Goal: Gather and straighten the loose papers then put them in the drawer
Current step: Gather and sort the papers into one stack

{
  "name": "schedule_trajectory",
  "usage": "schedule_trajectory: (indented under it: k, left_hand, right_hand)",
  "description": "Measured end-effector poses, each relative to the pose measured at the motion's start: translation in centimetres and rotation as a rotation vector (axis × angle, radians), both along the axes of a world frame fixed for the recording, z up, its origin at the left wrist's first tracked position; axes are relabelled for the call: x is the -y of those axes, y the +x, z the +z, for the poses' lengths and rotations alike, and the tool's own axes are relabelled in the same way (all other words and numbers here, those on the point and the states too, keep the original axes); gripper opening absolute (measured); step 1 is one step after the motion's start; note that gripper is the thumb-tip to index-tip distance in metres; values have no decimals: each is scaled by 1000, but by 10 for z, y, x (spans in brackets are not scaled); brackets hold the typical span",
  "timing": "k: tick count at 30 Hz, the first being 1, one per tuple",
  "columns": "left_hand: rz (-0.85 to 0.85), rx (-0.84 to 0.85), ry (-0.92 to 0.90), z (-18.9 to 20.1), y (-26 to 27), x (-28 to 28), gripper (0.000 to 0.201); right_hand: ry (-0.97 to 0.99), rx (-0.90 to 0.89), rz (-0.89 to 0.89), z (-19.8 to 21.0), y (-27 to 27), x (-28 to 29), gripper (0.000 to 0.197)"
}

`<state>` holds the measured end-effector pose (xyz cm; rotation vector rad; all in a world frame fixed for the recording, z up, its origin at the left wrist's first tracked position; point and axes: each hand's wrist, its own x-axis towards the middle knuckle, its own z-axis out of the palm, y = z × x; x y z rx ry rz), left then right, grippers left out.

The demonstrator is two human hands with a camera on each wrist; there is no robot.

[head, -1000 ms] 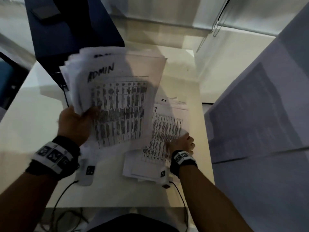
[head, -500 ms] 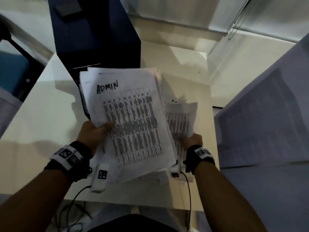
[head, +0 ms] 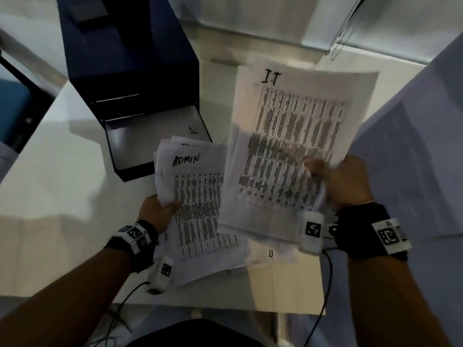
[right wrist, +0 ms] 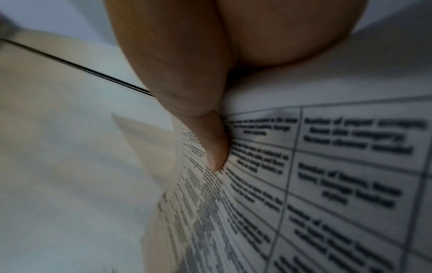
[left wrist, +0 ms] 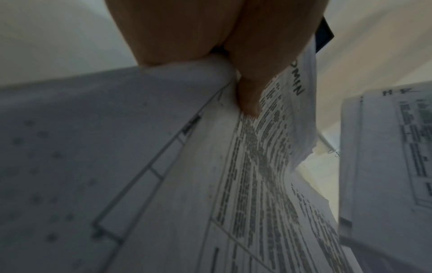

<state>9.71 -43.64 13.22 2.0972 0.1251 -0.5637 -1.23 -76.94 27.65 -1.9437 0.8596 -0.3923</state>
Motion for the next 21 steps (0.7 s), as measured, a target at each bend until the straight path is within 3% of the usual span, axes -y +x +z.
schedule_trajectory:
  k: [2, 4, 8, 12, 15, 18, 21]
  left_hand:
    - [-12, -14, -6, -1, 0, 0, 30]
    - [-31, -38, -9, -2, 1, -2, 30]
    - [-4, -58, -49, -3, 0, -6, 28]
    - [13, -72, -101, -4, -2, -6, 27]
    - [9, -83, -71, -4, -2, -4, 19]
    - [28, -100, -54, -3, -1, -5, 25]
    - [36, -127, -95, -2, -1, -4, 22]
  right_hand:
    - [133, -74, 16, -38, 1, -10, 23]
    - [230, -208, 38, -88, 2, -20, 31]
    - [219, -448, 69, -154, -2, -36, 42]
    - [188, -349, 113, -158, -12, -43, 35]
    - [485, -155, 129, -146, -15, -47, 41]
    - [769, 83, 113, -138, -16, -39, 66]
    - [688, 24, 69, -133, -15, -36, 64]
